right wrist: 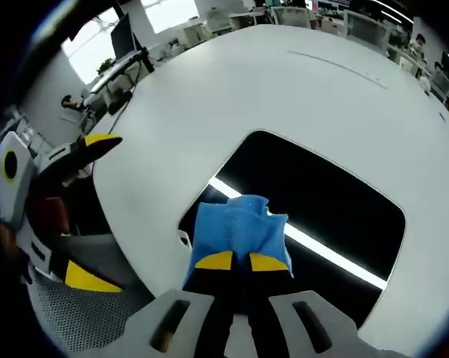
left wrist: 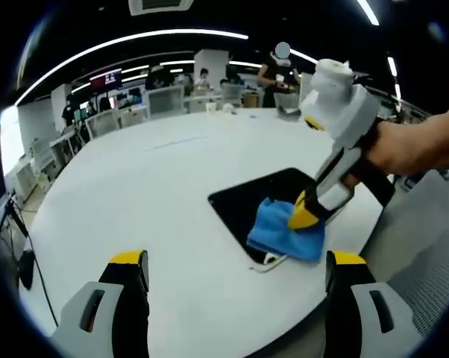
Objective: Wipe the mirror surface with the cleaning cloth until all visible marks leave the cleaned area.
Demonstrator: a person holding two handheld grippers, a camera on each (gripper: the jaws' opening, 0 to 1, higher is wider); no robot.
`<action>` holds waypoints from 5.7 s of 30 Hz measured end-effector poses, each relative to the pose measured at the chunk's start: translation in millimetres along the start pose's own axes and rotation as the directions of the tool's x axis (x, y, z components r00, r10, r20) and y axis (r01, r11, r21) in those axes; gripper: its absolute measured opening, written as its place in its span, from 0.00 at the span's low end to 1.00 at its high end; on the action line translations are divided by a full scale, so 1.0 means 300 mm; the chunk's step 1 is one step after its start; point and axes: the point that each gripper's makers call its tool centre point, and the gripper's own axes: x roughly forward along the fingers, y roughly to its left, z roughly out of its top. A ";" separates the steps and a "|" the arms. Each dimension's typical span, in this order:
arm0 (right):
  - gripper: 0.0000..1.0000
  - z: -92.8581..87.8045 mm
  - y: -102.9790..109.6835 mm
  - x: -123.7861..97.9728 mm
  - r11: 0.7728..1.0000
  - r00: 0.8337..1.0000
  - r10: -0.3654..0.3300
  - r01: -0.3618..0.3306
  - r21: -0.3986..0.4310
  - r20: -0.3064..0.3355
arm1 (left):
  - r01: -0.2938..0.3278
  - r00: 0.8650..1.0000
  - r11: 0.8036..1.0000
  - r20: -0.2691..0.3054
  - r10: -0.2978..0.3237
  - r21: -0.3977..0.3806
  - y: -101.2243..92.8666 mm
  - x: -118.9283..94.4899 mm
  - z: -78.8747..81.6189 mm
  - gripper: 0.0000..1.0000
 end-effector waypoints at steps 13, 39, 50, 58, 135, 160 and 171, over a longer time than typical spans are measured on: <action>0.00 -0.018 0.016 -0.006 1.000 1.000 0.017 -0.017 0.012 0.011 | -0.007 1.000 1.000 0.002 0.007 -0.009 0.010 0.005 -0.003 0.99; 0.00 -0.018 0.016 -0.005 1.000 1.000 0.008 -0.008 -0.009 0.020 | -0.007 1.000 1.000 -0.003 0.007 -0.005 0.007 0.004 -0.009 0.99; 0.00 -0.021 0.019 -0.006 1.000 1.000 0.023 -0.023 -0.009 0.021 | -0.001 1.000 1.000 0.008 0.001 -0.001 0.005 0.006 0.001 0.99; 0.00 -0.028 0.021 -0.008 0.999 0.999 0.032 -0.032 -0.022 0.017 | -0.003 1.000 1.000 0.005 0.003 -0.007 0.007 0.003 -0.002 0.99; 0.00 0.028 -0.173 -0.015 0.999 1.000 -0.028 0.028 -0.035 -0.009 | -0.011 1.000 1.000 0.003 0.011 -0.007 0.013 0.002 -0.002 0.99; 0.00 0.149 -0.255 0.025 0.998 0.999 -0.041 0.041 -0.039 -0.001 | -0.028 1.000 0.999 -0.008 0.028 -0.016 0.021 -0.001 -0.009 0.99; 0.00 0.203 -0.298 0.045 0.998 0.998 -0.056 0.056 -0.035 0.006 | -0.033 0.999 0.999 -0.005 0.033 -0.022 0.028 0.004 -0.013 0.99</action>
